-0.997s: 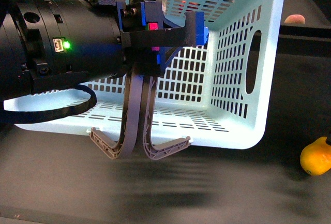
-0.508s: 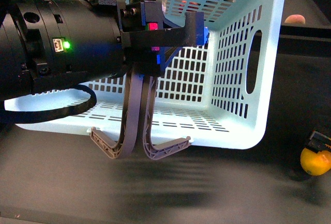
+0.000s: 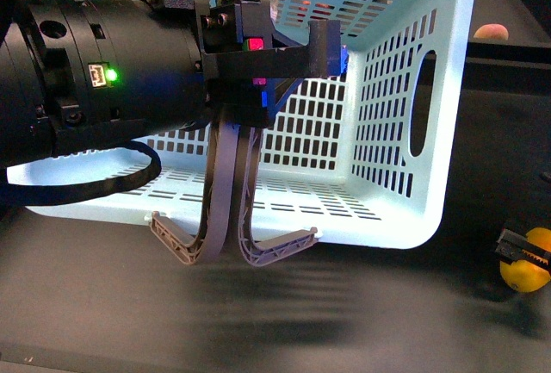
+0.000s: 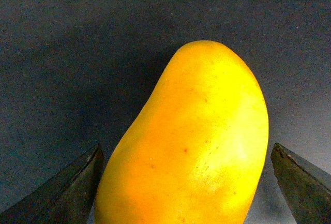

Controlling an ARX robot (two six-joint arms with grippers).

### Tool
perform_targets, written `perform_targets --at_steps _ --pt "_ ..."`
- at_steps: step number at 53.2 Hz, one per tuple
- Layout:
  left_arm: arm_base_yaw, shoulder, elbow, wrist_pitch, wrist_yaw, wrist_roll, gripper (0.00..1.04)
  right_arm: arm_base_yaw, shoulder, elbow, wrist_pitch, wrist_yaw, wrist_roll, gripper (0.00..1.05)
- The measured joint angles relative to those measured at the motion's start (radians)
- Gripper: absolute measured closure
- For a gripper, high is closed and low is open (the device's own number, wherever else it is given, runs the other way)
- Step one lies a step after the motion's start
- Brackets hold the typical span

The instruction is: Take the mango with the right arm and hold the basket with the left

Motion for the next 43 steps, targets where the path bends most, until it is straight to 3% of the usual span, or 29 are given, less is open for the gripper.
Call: perform_targets --at_steps 16,28,43 --pt "0.0 0.0 0.0 0.0 0.0 0.0 0.97 -0.001 0.022 0.037 -0.041 0.016 -0.011 0.08" --pt "0.0 0.0 0.0 0.0 0.0 0.0 0.97 -0.006 0.042 0.087 -0.07 0.025 -0.038 0.4" --pt "0.0 0.0 0.0 0.0 0.0 0.001 0.97 -0.027 -0.052 -0.019 -0.056 -0.036 -0.037 0.44"
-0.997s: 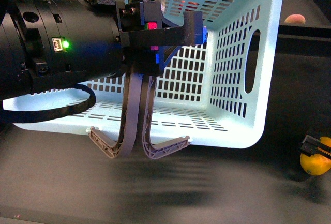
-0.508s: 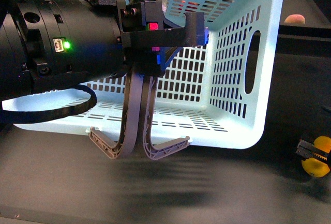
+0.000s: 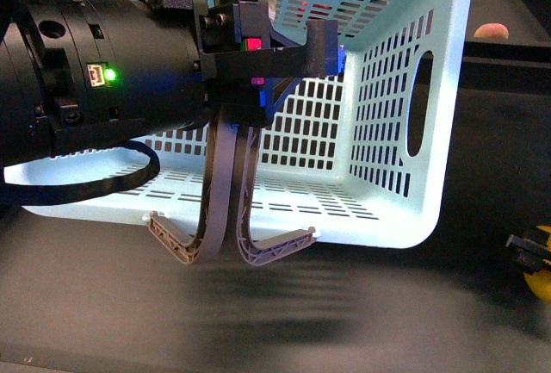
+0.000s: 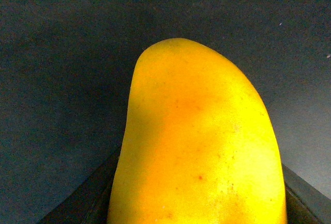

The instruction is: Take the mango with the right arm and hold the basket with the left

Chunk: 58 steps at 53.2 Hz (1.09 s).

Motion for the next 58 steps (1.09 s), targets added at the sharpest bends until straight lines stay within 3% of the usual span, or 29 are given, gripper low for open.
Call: perform_targets --at_steps 21,37,46,58 --pt "0.0 0.0 0.0 0.0 0.0 0.002 0.97 0.05 -0.496 -0.23 -0.066 -0.16 0.0 0.44" --pt "0.0 0.0 0.0 0.0 0.0 0.002 0.97 0.235 -1.069 -0.343 -0.301 -0.296 -0.008 0.44" --pt "0.0 0.0 0.0 0.0 0.0 0.002 0.97 0.383 -1.209 -0.326 -0.388 -0.282 -0.007 0.44" --pt "0.0 0.0 0.0 0.0 0.0 0.002 0.97 0.536 -1.076 -0.23 -0.38 -0.193 0.004 0.44"
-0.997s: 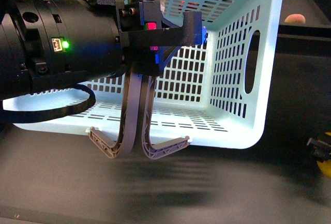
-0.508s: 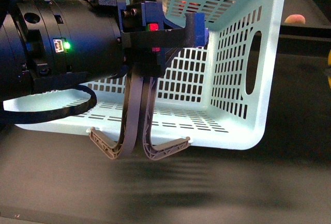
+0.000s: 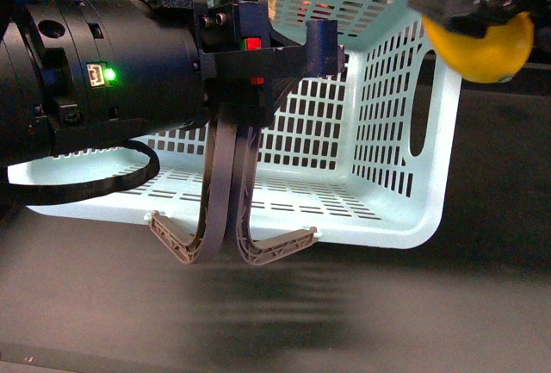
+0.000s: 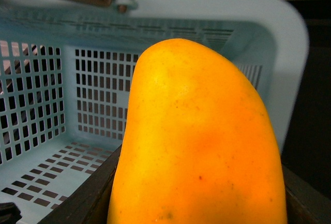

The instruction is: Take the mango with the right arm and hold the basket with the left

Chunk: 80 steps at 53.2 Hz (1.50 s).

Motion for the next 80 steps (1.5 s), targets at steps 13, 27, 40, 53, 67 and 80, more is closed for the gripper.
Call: perform_targets --at_steps 13,27,40,53,67,80 --pt "0.0 0.0 0.0 0.0 0.0 0.0 0.97 0.063 0.177 0.077 0.031 0.067 0.01 0.44" --pt "0.0 0.0 0.0 0.0 -0.001 0.0 0.97 0.063 0.243 0.116 0.077 0.094 0.029 0.19" --pt "-0.001 0.004 -0.005 -0.001 0.001 0.0 0.97 0.039 0.151 0.077 0.138 0.093 0.04 0.08" --pt "0.0 0.005 -0.007 -0.002 -0.004 0.0 0.97 -0.045 -0.235 -0.156 0.112 0.111 0.043 0.08" --pt "0.0 0.005 -0.007 -0.002 0.0 0.0 0.97 -0.164 -0.6 -0.362 -0.04 0.12 0.095 0.08" --pt "0.0 0.005 -0.007 -0.002 0.0 0.0 0.97 -0.193 -0.94 -0.497 -0.262 0.194 0.138 0.08"
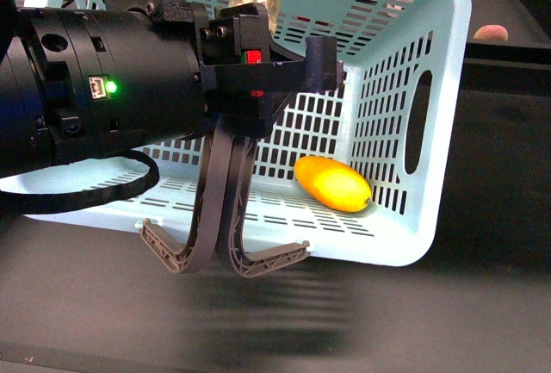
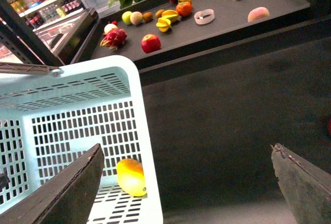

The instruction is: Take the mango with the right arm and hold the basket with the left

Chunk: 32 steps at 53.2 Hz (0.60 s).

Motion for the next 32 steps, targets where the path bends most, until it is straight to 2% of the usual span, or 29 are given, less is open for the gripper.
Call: perform_targets --at_steps 6,25,27,29,32 --pt "0.0 0.0 0.0 0.0 0.0 0.0 0.97 0.019 -0.146 -0.041 -0.092 0.069 -0.002 0.08" --pt "0.0 0.0 0.0 0.0 0.0 0.0 0.97 0.026 -0.19 -0.047 -0.1 0.077 -0.002 0.08" --pt "0.0 0.0 0.0 0.0 0.0 0.0 0.97 0.013 -0.195 -0.056 -0.072 0.052 -0.027 0.1" --pt "0.0 0.0 0.0 0.0 0.0 0.0 0.97 -0.024 -0.208 -0.091 0.024 -0.017 -0.094 0.16" --pt "0.0 0.0 0.0 0.0 0.0 0.0 0.97 -0.057 -0.227 -0.126 0.105 -0.045 -0.188 0.25"
